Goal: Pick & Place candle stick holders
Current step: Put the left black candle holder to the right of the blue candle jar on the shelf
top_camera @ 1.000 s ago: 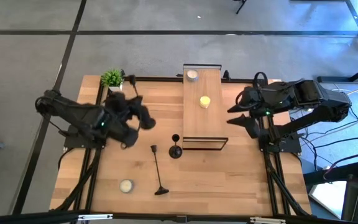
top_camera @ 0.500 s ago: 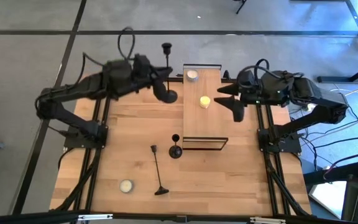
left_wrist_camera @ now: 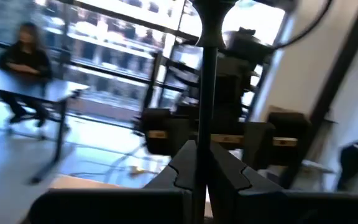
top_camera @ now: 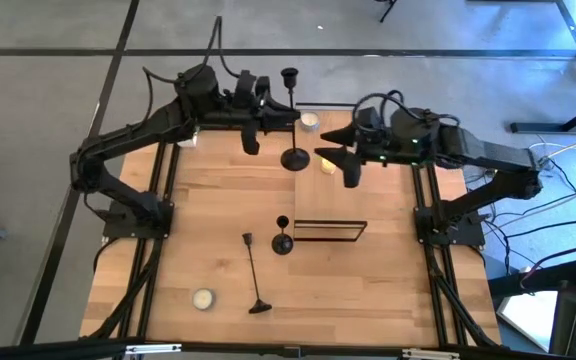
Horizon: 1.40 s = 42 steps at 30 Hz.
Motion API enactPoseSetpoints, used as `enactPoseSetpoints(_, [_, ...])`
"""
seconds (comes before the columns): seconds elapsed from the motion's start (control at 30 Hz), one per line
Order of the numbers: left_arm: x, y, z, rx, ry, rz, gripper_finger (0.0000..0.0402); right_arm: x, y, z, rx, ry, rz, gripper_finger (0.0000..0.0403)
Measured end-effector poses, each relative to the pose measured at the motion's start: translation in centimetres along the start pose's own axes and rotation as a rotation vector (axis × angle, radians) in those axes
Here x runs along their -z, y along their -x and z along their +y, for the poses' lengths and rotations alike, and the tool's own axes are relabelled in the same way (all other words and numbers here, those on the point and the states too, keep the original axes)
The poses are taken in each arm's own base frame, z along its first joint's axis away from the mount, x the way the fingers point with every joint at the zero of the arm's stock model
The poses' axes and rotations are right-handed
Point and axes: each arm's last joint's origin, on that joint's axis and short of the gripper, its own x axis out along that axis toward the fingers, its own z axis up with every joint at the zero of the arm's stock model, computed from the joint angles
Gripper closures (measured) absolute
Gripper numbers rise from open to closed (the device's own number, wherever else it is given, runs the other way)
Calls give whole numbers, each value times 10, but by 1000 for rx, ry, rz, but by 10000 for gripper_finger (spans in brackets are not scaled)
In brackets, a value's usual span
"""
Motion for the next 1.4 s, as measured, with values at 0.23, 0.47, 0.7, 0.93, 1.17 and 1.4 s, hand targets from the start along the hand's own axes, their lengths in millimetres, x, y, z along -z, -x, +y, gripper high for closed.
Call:
enactPoseSetpoints(0.23, [10, -9, 3, 30, 36, 45, 390, 2, -32, 1, -160, 14, 18, 172])
enactPoseSetpoints(0.47, [14, -12, -4, 45, 60, 76, 390, 4, -39, 1, -156, 44, 15, 172])
enactPoseSetpoints(0.7, [20, -17, -20, 95, 70, 101, 389, 4, -38, 1, -159, 49, 17, 172])
enactPoseSetpoints(0.93, [25, -22, -28, 80, 62, 96, 389, 4, -38, 1, -176, 50, 23, 172])
enactPoseSetpoints(1.17, [32, -33, -23, 77, 67, 91, 389, 3, -38, 2, -187, 49, 18, 175])
enactPoseSetpoints(1.4, [35, -36, -21, 73, 81, 101, 389, 4, -38, 3, -221, 50, 40, 252])
